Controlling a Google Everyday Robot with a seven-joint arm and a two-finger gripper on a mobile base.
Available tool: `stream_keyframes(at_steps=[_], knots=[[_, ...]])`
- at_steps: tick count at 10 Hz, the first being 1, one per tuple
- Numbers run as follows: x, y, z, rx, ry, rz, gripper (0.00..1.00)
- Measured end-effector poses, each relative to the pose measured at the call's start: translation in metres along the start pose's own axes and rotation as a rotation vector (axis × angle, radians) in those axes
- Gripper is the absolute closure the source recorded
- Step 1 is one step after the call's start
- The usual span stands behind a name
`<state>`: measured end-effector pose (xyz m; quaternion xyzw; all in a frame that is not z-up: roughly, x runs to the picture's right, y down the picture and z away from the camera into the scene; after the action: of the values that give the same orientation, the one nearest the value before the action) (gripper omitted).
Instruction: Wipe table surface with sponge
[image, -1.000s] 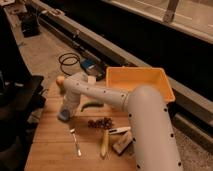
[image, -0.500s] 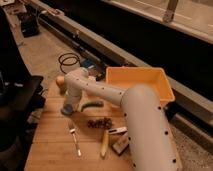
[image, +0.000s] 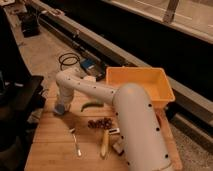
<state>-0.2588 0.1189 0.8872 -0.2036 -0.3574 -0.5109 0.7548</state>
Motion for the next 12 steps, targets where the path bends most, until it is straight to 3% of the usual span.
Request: stream_keyframes(at_steps=[3,5,8,12], knots=[[-0.03,0.022,-0.001,-0.01,-0.034,0.031,1.0],[-0.034,0.049,-0.007,-0.024,-0.035,0.083,1.0],[-0.008,0.077,-0.018,-0.037,-0.002,0.155,1.0],[0.031,0.06,-0.021,0.015,0.03,0.144,1.0]])
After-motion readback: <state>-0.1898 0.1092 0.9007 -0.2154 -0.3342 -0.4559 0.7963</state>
